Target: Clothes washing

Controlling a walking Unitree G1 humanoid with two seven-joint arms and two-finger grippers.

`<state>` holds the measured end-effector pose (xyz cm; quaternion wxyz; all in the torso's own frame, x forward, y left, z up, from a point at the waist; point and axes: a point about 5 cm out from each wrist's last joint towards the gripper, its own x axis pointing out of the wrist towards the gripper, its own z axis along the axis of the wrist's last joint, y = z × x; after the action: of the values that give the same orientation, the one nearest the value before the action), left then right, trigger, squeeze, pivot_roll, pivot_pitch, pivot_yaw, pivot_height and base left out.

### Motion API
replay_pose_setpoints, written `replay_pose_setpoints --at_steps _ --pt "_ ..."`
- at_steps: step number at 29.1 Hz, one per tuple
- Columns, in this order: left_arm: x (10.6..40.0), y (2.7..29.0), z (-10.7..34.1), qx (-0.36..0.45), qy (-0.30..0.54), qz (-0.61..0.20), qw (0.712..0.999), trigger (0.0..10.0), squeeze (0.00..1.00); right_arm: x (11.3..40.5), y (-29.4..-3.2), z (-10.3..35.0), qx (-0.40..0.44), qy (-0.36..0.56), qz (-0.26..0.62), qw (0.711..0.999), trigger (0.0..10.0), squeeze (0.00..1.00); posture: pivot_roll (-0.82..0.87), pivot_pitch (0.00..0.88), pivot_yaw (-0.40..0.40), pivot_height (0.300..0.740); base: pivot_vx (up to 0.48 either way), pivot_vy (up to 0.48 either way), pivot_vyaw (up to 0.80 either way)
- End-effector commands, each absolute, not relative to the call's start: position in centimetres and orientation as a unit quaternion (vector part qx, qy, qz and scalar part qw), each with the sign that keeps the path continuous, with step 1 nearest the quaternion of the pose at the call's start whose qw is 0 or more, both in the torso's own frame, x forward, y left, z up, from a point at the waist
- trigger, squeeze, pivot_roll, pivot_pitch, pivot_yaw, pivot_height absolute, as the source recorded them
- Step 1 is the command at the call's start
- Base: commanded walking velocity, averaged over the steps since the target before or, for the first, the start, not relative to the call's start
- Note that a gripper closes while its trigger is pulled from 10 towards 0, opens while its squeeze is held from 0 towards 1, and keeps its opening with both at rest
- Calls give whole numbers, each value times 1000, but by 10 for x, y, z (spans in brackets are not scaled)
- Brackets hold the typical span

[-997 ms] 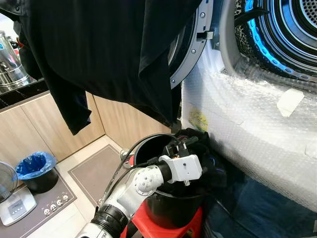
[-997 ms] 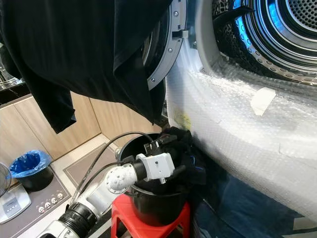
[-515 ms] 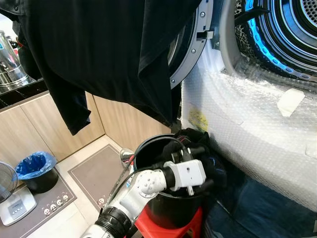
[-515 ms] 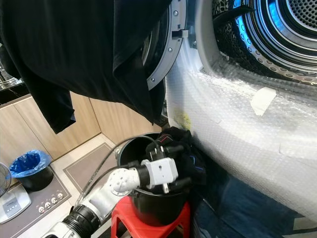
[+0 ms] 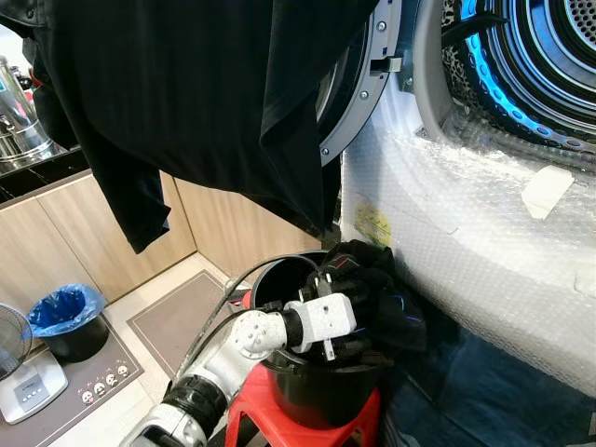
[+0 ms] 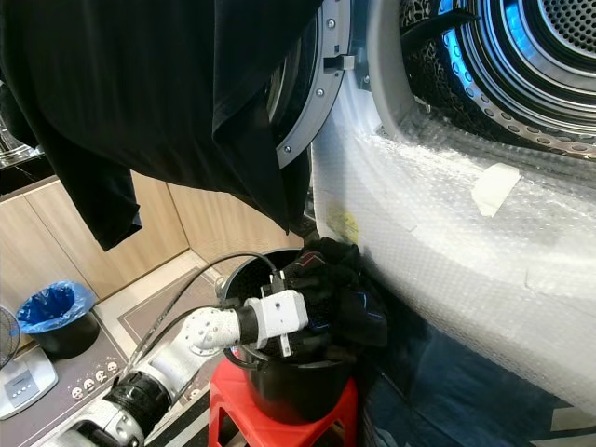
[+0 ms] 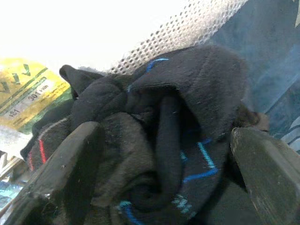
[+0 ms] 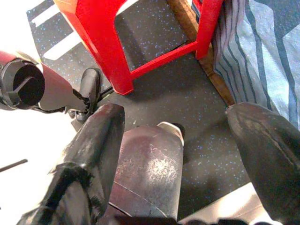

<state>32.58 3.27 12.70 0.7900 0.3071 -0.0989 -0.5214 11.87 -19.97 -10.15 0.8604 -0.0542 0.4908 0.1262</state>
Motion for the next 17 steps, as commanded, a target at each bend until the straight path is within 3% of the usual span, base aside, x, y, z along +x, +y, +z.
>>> replay_pose_setpoints --at_steps 1,7,11,15,17 --pt "328 35 129 313 -102 -525 785 10000 0 107 -198 -106 -45 510 128 850 10000 0 -142 20 68 740 0 0 0" --pt "331 37 134 311 -116 -512 792 10000 0 103 -199 -106 -40 510 120 851 10000 0 -152 22 77 740 0 0 0" --pt "339 50 152 301 -148 -461 821 10000 0 100 -198 -107 -33 514 118 849 10000 0 -138 23 71 740 0 0 0" --pt "341 54 159 289 -161 -446 832 10000 0 100 -198 -107 -34 514 119 849 10000 0 -133 22 69 740 0 0 0" --pt "343 58 168 247 -173 -422 855 10000 0 102 -196 -107 -39 513 126 848 10000 0 -126 20 64 740 0 0 0"
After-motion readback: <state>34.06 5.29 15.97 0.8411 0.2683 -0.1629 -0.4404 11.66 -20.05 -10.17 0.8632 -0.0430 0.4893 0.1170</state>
